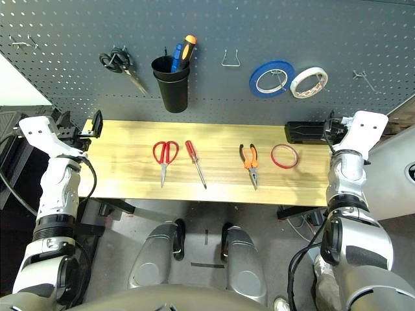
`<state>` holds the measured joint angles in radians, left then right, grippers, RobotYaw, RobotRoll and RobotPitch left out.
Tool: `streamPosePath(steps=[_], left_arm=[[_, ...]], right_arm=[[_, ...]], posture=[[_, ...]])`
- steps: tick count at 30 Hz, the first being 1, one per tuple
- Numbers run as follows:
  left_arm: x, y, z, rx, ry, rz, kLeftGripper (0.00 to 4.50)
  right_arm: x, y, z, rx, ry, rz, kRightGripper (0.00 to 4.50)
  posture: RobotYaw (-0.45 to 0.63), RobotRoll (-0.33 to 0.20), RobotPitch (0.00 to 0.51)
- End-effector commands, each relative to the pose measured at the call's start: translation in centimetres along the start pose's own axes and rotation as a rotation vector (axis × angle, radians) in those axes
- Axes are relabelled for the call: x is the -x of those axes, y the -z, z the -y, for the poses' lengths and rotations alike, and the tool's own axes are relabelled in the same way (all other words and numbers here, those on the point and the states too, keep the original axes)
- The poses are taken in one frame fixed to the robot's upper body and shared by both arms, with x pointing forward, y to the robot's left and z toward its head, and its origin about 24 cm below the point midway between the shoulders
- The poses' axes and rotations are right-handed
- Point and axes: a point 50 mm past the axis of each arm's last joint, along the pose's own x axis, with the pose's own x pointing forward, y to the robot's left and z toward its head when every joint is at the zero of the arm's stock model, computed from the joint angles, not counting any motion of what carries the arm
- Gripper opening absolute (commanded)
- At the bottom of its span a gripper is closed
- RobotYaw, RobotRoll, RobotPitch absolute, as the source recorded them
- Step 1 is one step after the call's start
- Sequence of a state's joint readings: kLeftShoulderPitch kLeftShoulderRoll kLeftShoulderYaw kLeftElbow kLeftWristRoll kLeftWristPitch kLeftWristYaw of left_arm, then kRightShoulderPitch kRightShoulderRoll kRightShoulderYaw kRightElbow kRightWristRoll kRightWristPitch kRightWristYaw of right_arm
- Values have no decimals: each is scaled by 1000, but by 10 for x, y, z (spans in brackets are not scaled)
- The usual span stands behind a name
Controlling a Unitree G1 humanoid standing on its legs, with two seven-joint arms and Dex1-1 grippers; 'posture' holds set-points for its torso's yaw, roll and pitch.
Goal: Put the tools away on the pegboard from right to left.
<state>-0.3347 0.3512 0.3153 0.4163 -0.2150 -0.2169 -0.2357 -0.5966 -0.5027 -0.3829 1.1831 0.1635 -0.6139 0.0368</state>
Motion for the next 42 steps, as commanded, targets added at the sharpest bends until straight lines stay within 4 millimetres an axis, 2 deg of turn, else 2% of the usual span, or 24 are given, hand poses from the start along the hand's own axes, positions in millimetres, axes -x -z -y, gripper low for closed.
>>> streamPosePath(steps=[1, 6, 9, 12, 16, 20, 23, 29, 34, 42], left_arm=[[3, 6, -1, -6, -4, -20, 4472], [7, 5, 10, 4, 84, -58, 4472], [12, 2, 17, -3, 188, -121, 4472], [21, -2, 27, -15, 326, -172, 4472], [36, -10, 36, -47, 459, -204, 4472], [47, -19, 47, -73, 594, -261, 4472], [51, -21, 50, -117, 670, -316, 4472], [55, -33, 57, -138, 769, -392, 4472], [59, -39, 59, -151, 793, -417, 4472], [61, -44, 57, -164, 783, -424, 4472]], right_arm=[[4, 6, 6, 26, 14, -26, 4500], [-4, 4, 2, 144, -87, -92, 4500], [-12, 0, -4, 212, -242, -163, 4500], [-16, -2, -9, 250, -395, -232, 4500], [-13, 2, -16, 292, -554, -321, 4500], [-9, 9, -20, 368, -706, -450, 4500], [-6, 15, -21, 401, -747, -541, 4500], [5, 30, -32, 423, -831, -696, 4500], [14, 41, -37, 463, -872, -803, 4500], [24, 53, -42, 492, -871, -914, 4500]], posture=[[202, 0, 192], [198, 0, 197], [200, 0, 218], [229, 0, 216], [262, 0, 208], [279, 0, 228], [287, 0, 239], [299, 0, 296], [308, 0, 338], [332, 0, 365]])
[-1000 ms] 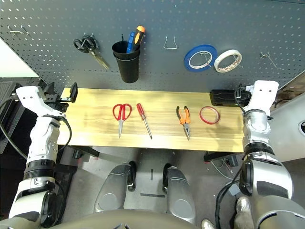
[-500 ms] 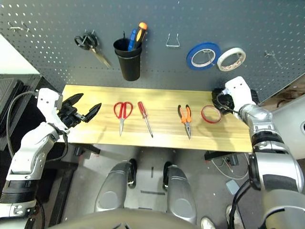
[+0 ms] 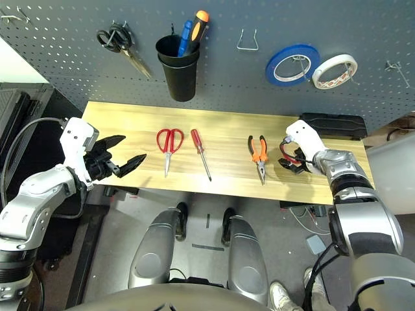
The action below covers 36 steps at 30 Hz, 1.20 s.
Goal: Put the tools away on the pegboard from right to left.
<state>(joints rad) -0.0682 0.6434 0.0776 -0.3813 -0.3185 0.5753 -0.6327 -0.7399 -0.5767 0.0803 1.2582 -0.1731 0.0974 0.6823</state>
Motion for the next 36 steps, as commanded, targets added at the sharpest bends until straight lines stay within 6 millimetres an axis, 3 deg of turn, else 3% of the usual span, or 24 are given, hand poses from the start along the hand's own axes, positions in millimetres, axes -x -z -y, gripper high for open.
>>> streamPosePath(steps=[1, 5, 11, 15, 22, 29, 36], left_arm=[[4, 2, 4, 9, 15, -16, 4472], [5, 1, 4, 12, 6, -15, 4500], [6, 1, 3, 12, -5, -5, 4500], [8, -6, 7, 57, 15, 98, 4500], [15, -26, 21, 61, 115, 289, 4500], [17, -38, 42, 33, 251, 388, 4500], [15, -52, 54, -80, 354, 454, 4500]], right_arm=[[-3, 13, -5, -18, -1, -85, 4500], [-4, 22, -7, -40, 15, -138, 3565], [-3, 27, -3, -9, 84, -110, 1394], [1, 29, 0, 78, 131, 13, 34], [18, 58, 3, 116, 325, 228, 34], [39, 67, 7, 96, 546, 447, 34], [60, 76, 11, 144, 680, 558, 34]], posture=[[335, 0, 365], [341, 0, 364], [342, 0, 359], [344, 0, 338], [348, 0, 296], [339, 0, 264], [321, 0, 250]])
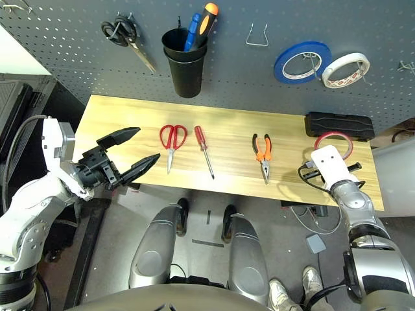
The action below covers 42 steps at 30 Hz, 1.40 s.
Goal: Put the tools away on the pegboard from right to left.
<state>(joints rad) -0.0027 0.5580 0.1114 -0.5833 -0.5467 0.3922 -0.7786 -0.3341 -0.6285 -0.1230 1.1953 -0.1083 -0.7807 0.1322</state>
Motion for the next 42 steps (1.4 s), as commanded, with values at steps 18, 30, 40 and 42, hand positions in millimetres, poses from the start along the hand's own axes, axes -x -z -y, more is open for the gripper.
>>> streamPosePath(steps=[18, 30, 40, 42], left_arm=[[-41, -39, 23, -149, 231, 262, 4500], [-45, -45, 20, -176, 254, 269, 4500], [-45, -44, 18, -188, 247, 240, 4500], [-44, -44, 17, -191, 245, 234, 4500]], right_arm=[[3, -40, 93, 212, 475, 195, 34], [-32, -64, 112, 134, 473, 102, 34], [-62, -77, 113, 43, 426, -88, 34], [-66, -77, 112, -9, 447, -135, 34]], posture=[[242, 0, 240], [233, 0, 234], [254, 0, 231], [255, 0, 230]])
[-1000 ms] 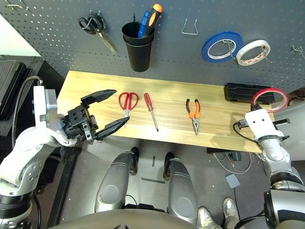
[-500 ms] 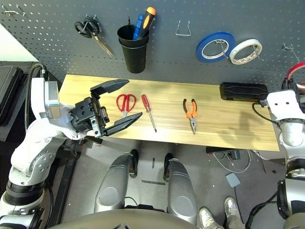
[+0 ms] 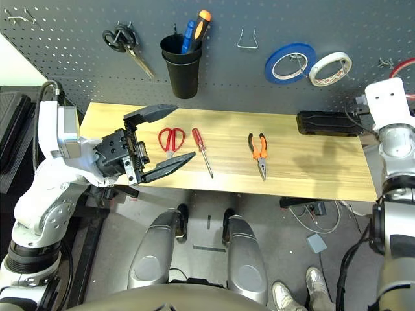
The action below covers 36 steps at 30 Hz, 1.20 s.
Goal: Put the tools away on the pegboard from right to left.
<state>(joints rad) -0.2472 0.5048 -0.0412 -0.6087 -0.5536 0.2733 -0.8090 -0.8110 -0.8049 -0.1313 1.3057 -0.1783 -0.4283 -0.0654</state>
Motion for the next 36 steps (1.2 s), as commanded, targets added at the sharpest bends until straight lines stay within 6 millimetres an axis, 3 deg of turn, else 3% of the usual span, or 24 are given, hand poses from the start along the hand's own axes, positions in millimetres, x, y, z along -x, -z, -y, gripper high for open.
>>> streamPosePath(steps=[1, 2, 3, 10, 12, 14, 20, 24, 27, 30, 33, 36], left_arm=[[0, 3, 3, 8, 18, -23, 4500], [0, 3, 3, 8, 17, -25, 4500], [0, 3, 2, 10, 15, -33, 4500], [3, 6, 3, 16, 18, -69, 4500], [3, 8, 3, 16, 19, -81, 4500], [4, 10, 2, 16, 19, -94, 4500], [8, 20, 0, 0, 29, -165, 4500], [15, 33, -3, 4, 55, -303, 4500], [21, 44, -6, -6, 70, -410, 4500], [28, 57, -9, -2, 76, -533, 4500], [30, 60, -10, -2, 76, -565, 4500], [35, 67, -5, 23, 88, -623, 4500]], right_arm=[[-1, 9, -3, -58, 16, -122, 34], [-2, 8, -4, -71, 16, -130, 610], [-2, 7, -5, -101, 31, -137, 793], [2, -3, -8, -114, 105, 30, 3314], [8, 2, -11, -106, 121, 71, 4045], [17, 11, -14, -123, 145, 82, 4473], [51, 45, -27, -98, 149, 106, 4473], [77, 74, -56, -148, 16, -5, 4473], [87, 83, -81, -212, -96, -102, 4473], [94, 86, -106, -328, -187, -204, 4473], [96, 84, -115, -380, -229, -244, 4473], [99, 68, -144, -476, -354, -296, 4473]], posture=[[254, 0, 230], [253, 0, 229], [251, 0, 230], [251, 0, 237], [249, 0, 240], [247, 0, 242], [238, 0, 251], [225, 0, 254], [218, 0, 257], [214, 0, 261], [214, 0, 264], [217, 0, 271]])
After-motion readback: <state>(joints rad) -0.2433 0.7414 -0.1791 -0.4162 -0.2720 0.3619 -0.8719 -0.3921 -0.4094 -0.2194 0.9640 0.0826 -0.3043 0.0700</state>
